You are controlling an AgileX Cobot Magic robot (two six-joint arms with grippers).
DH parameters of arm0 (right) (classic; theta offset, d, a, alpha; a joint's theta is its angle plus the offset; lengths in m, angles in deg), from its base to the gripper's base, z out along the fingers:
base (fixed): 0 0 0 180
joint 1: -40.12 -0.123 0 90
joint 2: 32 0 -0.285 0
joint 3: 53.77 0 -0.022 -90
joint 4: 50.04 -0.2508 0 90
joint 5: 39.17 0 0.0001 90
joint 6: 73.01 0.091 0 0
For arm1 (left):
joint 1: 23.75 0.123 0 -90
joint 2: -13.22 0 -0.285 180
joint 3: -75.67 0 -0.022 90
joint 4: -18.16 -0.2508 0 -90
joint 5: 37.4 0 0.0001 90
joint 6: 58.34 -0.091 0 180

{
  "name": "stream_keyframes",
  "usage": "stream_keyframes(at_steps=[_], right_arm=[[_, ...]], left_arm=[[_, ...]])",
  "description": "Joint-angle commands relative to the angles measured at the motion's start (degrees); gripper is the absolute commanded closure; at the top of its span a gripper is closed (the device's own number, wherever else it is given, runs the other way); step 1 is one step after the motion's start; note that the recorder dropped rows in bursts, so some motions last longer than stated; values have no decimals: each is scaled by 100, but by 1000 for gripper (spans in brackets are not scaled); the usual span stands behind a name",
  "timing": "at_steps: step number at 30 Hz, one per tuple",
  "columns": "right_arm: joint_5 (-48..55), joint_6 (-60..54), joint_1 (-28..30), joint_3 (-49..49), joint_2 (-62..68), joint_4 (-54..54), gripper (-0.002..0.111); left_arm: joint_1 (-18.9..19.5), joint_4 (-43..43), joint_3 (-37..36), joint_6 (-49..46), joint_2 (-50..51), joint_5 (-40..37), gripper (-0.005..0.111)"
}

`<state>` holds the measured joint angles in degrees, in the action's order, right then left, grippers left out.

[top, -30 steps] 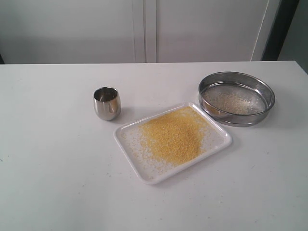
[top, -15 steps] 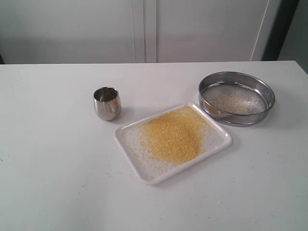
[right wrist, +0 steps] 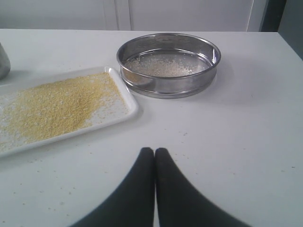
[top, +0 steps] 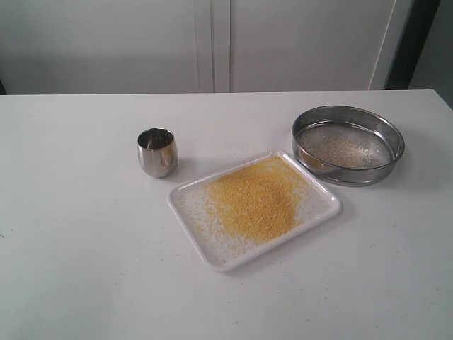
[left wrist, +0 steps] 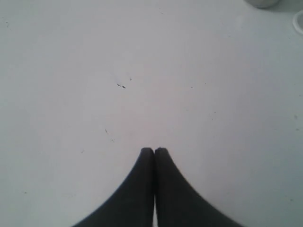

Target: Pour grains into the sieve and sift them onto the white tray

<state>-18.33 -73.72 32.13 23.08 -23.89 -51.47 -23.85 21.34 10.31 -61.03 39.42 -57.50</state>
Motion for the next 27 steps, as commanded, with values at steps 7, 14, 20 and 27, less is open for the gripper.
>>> stream_keyframes(at_steps=[7,14,20,27], right_arm=[[-79,-58,-2,37,-32,4,108],[-79,-58,-2,37,-32,4,108],[-79,-58,-2,37,-32,4,108],[-79,-58,-2,37,-32,4,108]], left_arm=[[0,49,-1186,31,-1564,295,107],[0,60,-1186,31,-1842,243,107],[0,60,-1186,99,-1842,243,107],[0,60,-1186,299,-1842,243,107]])
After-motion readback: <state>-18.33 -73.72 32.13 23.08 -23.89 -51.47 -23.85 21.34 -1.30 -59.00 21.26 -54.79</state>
